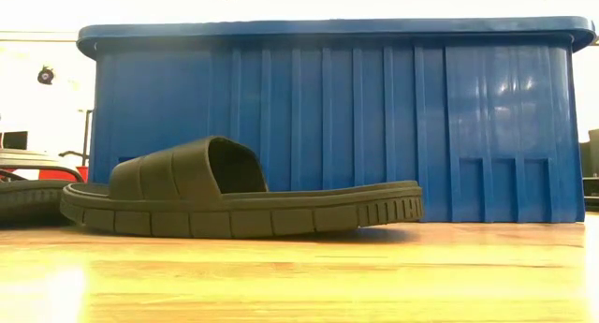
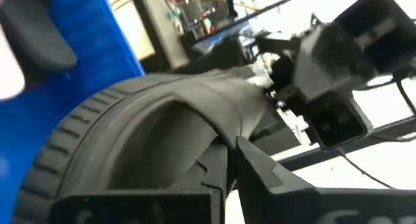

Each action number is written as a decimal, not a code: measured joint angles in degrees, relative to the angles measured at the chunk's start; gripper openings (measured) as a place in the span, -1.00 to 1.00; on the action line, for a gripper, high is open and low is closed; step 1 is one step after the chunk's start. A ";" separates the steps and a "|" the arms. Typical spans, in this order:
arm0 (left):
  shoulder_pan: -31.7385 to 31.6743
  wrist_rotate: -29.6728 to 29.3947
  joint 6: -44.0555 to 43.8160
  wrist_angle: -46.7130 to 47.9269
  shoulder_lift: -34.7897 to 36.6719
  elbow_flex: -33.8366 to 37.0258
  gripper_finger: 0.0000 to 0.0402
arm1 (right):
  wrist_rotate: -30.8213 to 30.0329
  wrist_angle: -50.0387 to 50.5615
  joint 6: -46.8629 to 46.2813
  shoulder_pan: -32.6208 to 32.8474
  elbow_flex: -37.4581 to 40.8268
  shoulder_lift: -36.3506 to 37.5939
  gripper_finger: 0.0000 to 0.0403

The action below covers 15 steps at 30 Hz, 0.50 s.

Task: Pick and place slides into bin
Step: Put the black slide into the blue container

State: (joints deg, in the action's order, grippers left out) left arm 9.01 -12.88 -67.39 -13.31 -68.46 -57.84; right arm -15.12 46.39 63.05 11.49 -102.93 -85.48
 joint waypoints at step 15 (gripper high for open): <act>-0.07 3.87 -1.37 0.68 0.16 0.03 -0.99 | 0.05 1.12 5.62 0.64 1.86 0.03 0.12</act>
State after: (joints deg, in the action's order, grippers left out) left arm 8.94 -9.02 -68.76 -12.63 -68.30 -57.81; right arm -15.07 47.52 68.67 12.13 -101.08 -85.45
